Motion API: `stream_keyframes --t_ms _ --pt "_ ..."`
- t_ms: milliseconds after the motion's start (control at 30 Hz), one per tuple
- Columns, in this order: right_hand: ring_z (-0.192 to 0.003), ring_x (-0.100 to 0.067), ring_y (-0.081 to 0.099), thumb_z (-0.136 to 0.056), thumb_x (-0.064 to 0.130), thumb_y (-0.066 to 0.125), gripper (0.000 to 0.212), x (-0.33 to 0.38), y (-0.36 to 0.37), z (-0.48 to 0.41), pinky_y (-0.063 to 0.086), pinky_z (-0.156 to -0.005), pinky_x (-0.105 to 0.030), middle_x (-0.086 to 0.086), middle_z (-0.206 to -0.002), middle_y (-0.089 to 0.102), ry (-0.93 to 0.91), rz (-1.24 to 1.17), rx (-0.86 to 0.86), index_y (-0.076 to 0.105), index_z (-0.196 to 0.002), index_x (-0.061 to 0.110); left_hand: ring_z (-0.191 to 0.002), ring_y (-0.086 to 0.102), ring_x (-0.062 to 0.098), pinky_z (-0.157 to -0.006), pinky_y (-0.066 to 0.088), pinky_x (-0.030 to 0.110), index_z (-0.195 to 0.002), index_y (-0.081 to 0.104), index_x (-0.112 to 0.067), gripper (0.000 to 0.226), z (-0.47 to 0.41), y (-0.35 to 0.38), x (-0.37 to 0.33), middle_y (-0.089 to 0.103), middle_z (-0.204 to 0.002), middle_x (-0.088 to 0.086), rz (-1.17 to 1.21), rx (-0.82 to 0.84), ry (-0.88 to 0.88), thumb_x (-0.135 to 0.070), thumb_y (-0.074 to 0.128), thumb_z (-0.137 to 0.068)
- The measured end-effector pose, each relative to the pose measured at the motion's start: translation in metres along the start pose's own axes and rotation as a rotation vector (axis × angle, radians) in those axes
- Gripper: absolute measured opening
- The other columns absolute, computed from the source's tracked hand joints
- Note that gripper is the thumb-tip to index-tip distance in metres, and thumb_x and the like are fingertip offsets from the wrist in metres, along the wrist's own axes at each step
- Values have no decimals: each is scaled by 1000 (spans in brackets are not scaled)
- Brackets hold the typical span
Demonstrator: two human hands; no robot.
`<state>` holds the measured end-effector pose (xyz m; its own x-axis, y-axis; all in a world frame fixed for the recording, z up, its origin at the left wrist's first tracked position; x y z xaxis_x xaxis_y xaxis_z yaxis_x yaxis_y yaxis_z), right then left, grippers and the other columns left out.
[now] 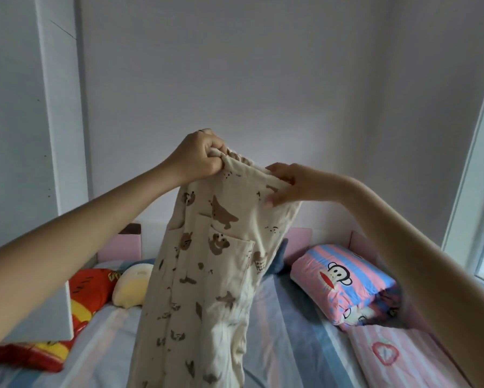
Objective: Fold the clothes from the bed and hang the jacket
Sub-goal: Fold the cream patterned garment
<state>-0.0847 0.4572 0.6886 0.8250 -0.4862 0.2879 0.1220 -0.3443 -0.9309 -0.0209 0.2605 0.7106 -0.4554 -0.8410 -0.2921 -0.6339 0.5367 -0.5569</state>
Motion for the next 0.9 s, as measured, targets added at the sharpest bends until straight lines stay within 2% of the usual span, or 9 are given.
stream_keyframes --t_ms 100,233,300,400,500,567,667,767,900 --pt "-74 -12 55 -75 42 77 28 -4 6 -9 44 -65 -17 7 -81 60 51 152 -21 60 -87 23 -79 53 7 -69 38 7 -71 66 -6 18 2 -11 12 53 -87 -2 -59 -33 -38 -8 49 -71" --pt "-70 -10 50 -81 37 73 19 -4 -15 -17 38 -65 -20 5 -77 57 -60 78 -273 60 -82 23 -90 50 14 -69 36 4 -74 64 1 13 3 -32 29 56 -93 8 -125 -53 -71 3 53 -78" --pt "-63 -10 41 -84 33 71 24 -1 -16 -24 34 -59 -20 1 -71 50 -116 80 -296 57 -77 15 -80 47 16 -64 36 20 -74 60 11 21 5 -40 37 57 -83 17 -114 78 -127 -9 52 -75" --pt "-64 -10 43 -83 35 71 27 7 -11 -35 36 -63 -24 0 -72 53 -112 127 -195 60 -81 10 -70 42 19 -60 29 28 -73 57 12 22 11 -43 46 52 -72 16 -132 192 -227 -9 51 -79" --pt "-67 1 55 -72 39 77 22 19 0 -37 42 -65 -13 16 -74 64 -99 57 -11 62 -84 29 -69 43 14 -62 33 26 -76 59 11 16 19 -48 57 52 -71 11 -56 63 -258 1 49 -84" --pt "-70 -2 58 -71 39 78 19 19 9 -41 43 -66 -13 11 -77 68 -85 67 46 63 -81 32 -66 43 12 -61 34 24 -75 61 9 16 24 -48 61 52 -69 9 -31 16 -260 2 49 -84" --pt "-69 -10 55 -76 39 76 22 19 1 -49 41 -61 -16 4 -73 63 -99 151 -115 66 -80 20 -62 44 15 -59 33 25 -72 59 6 14 25 -48 65 57 -71 17 -138 44 -198 2 50 -81" --pt "-75 -20 55 -79 38 74 31 20 -8 -54 46 -67 -30 6 -80 58 -161 267 -407 66 -100 17 -61 47 19 -61 36 27 -69 54 -8 12 22 -60 68 56 -69 8 -327 20 -89 -3 52 -79" --pt "-77 -29 58 -77 37 74 30 18 -7 -69 48 -67 -41 -2 -79 59 -131 396 -442 63 -90 12 -75 54 27 -64 42 34 -85 58 -8 9 14 -56 66 58 -85 7 -699 178 -4 -11 50 -83"
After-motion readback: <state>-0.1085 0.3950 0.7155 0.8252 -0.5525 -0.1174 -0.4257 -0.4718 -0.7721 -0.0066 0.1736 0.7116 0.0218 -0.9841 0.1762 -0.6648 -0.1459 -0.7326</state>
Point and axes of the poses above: each hand's wrist, its own z-axis away from the middle knuckle, its own y-axis out of the palm, x = y × z, the point moved 4 cm from there along -z, towards the middle knuckle
